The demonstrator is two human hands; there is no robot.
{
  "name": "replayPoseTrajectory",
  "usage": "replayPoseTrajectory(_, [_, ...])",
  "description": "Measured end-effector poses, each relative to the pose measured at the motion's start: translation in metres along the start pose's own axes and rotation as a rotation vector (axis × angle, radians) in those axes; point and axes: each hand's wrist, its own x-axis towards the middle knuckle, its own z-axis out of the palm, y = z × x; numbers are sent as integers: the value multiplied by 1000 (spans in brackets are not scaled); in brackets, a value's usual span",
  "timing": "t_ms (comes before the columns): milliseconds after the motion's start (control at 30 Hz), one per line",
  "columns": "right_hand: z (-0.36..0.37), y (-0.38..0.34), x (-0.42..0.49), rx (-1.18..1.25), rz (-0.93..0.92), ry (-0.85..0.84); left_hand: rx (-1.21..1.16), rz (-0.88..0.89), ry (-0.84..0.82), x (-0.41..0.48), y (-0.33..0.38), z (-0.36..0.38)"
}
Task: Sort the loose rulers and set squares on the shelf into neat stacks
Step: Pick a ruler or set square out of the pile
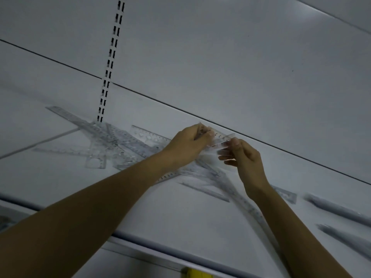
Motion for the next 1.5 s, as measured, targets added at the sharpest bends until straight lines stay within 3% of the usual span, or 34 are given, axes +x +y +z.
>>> replayPoseTrajectory(267, [-10, -10, 5, 434, 218, 106, -192, -32, 61, 1, 8, -8])
replayPoseTrajectory(433, [-10, -11, 6, 478, 312, 174, -174, -28, 65, 2, 12, -6])
replayPoseTrajectory(533, [-13, -11, 5, 489, 279, 182, -65, 113, 164, 3, 4, -6])
replayPoseTrajectory(667, [-13, -14, 2, 591, 267, 305, 268, 335, 291, -4, 4, -5])
replayPoseTrajectory(767, [-13, -18, 0, 595, 292, 356, 369, 406, 322, -7, 9, -1])
replayPoseTrajectory(900, [-9, -22, -2, 516, 263, 336, 461, 401, 234, -10, 3, 3])
replayPoseTrajectory(1000, [-1, -26, -4, 501, 227, 229, 568, 447, 101, -13, 0, 12])
replayPoseTrajectory(1233, [1, -33, -2, 746, 382, 31, 721, 436, -42, -13, -4, 11])
replayPoseTrajectory(1400, [2, -31, -5, 629, 281, -50, 729, 514, 59, -10, -3, 13])
replayPoseTrajectory(1500, [2, -31, -7, 430, 230, 42, 612, 471, 142, -9, 2, 13])
